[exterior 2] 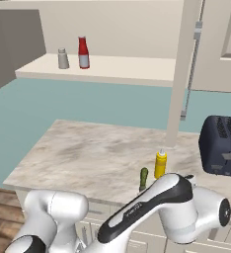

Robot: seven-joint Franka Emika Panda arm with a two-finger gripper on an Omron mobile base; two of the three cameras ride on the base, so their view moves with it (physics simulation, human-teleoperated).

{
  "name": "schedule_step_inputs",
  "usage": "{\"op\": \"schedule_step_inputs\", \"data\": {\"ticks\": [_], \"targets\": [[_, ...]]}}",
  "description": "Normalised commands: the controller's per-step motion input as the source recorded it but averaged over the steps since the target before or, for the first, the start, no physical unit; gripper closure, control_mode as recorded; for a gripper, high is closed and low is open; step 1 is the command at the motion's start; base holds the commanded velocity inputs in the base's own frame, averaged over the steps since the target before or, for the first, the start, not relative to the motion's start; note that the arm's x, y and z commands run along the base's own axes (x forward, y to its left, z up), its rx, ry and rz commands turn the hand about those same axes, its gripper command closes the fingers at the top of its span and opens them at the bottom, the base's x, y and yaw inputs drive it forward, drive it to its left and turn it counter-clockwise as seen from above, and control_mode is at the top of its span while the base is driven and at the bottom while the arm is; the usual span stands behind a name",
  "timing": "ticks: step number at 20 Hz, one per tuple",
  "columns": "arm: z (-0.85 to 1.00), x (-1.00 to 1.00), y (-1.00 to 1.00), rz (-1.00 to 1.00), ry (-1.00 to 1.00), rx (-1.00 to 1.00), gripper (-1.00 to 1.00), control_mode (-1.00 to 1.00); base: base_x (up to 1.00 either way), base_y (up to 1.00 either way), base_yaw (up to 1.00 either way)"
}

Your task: There are various items on the counter. Only move the condiments/shakers into the cabinet.

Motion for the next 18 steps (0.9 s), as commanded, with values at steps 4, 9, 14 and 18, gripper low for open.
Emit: {"op": "schedule_step_inputs", "data": {"ticks": [4, 9, 14, 18], "targets": [[-0.17, 0.41, 0.0, 0.05, 0.0, 0.04, -1.0, -1.0, 0.0, 0.0, 0.0], [-0.21, 0.38, 0.0, 0.08, 0.0, 0.12, -1.0, -1.0, 0.0, 0.0, 0.0], [-0.13, 0.43, -0.03, 0.08, 0.0, 0.11, -1.0, -1.0, 0.0, 0.0, 0.0], [-0.12, 0.42, -0.04, 0.08, 0.01, 0.04, -1.0, -1.0, 0.0, 0.0, 0.0]]}}
